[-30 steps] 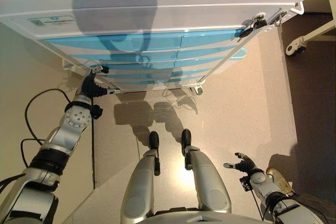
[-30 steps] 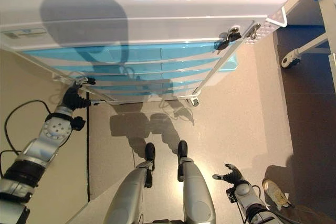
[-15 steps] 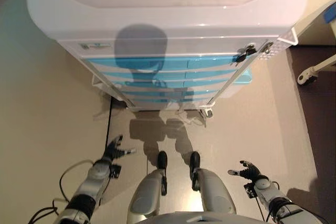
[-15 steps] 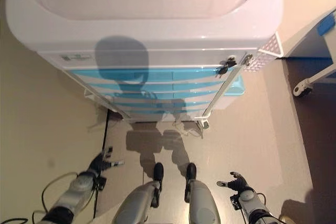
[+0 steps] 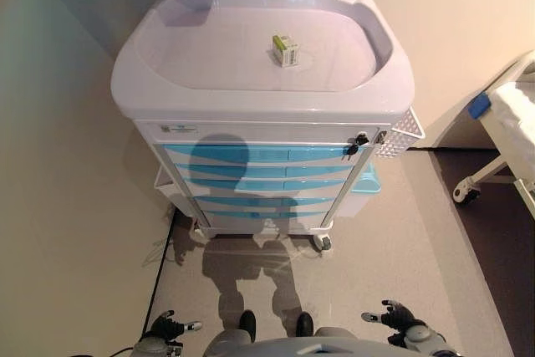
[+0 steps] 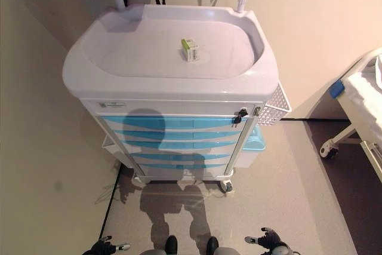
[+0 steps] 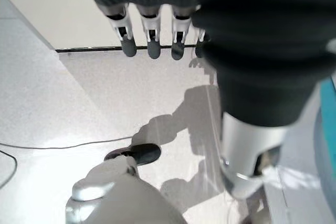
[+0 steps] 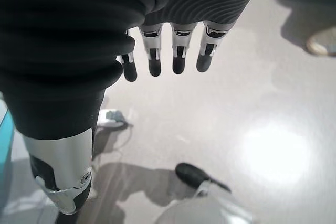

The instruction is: Open the drawer and pick up the medicine

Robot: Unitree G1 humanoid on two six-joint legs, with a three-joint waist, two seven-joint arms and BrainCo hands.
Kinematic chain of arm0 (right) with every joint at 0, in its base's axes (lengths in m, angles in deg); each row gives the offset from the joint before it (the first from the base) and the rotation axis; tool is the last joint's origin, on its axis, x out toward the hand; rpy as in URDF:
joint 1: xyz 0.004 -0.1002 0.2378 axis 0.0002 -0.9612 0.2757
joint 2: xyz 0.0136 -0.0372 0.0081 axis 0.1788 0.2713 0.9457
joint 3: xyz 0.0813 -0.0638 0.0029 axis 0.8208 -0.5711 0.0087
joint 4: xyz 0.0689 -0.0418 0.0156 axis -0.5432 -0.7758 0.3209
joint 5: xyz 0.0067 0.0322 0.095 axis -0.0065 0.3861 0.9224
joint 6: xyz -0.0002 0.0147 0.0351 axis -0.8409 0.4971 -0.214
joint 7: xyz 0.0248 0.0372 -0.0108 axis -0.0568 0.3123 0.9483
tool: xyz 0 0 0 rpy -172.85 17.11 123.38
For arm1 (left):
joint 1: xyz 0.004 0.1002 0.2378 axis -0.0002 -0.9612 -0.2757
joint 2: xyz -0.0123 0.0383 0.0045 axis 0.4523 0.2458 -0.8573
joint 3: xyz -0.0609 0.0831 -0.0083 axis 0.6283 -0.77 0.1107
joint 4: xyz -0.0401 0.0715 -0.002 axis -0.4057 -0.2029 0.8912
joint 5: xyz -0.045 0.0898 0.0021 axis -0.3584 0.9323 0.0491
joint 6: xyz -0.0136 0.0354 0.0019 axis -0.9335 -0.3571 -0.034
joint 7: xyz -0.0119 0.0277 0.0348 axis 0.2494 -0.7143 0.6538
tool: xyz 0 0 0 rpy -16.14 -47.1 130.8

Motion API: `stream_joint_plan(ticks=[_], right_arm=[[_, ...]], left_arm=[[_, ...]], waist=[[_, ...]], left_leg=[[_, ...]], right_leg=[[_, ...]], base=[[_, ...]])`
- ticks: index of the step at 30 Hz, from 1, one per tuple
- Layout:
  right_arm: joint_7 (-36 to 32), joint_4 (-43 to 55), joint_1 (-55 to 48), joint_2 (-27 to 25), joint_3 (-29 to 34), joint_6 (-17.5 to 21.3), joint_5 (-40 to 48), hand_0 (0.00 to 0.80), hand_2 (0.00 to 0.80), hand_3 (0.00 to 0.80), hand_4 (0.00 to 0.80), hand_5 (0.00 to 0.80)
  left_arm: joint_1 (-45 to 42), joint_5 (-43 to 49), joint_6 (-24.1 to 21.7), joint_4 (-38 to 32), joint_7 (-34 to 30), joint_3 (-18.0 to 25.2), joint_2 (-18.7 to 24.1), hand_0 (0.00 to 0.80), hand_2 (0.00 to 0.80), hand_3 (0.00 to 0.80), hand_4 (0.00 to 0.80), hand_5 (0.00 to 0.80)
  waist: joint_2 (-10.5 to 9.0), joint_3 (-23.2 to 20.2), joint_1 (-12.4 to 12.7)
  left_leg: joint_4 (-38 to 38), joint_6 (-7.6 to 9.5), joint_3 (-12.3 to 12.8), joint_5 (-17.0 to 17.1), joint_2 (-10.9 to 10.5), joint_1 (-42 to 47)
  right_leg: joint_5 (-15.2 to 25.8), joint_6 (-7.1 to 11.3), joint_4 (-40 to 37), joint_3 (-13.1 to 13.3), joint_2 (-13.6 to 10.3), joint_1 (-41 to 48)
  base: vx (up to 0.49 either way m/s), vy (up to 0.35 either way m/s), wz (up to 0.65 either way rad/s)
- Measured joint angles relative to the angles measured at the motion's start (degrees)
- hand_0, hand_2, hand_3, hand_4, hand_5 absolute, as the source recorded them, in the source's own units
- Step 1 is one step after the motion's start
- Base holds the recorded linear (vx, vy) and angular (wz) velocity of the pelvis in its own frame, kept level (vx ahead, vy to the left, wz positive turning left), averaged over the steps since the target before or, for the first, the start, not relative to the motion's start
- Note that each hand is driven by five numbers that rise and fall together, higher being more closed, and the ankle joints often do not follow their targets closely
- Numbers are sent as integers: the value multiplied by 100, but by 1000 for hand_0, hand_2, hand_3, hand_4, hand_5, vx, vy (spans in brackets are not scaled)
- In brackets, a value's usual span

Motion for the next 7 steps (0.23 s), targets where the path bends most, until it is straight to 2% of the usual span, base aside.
stream_joint_plan(ticks=[4, 7], right_arm=[[-138, -126, -80, 79, 34, -26, 294, 0, 0, 0, 0, 0], [-213, -222, -104, 74, 33, -77, 298, 0, 0, 0, 0, 0]], left_arm=[[-11, -73, 11, 139, -94, -30, -134, 0, 0, 0, 0, 0], [-2, 51, 11, 137, -152, -381, -90, 0, 0, 0, 0, 0]], waist=[[1, -126, -8], [17, -159, -14]], left_leg=[[-61, -16, 2, -16, 23, 163], [-98, -26, 6, -23, 36, 311]], right_leg=[[6, -20, -136, -1, 29, 184], [22, -30, -208, 4, 48, 345]], base=[[52, -11, 0], [25, 1, 0]])
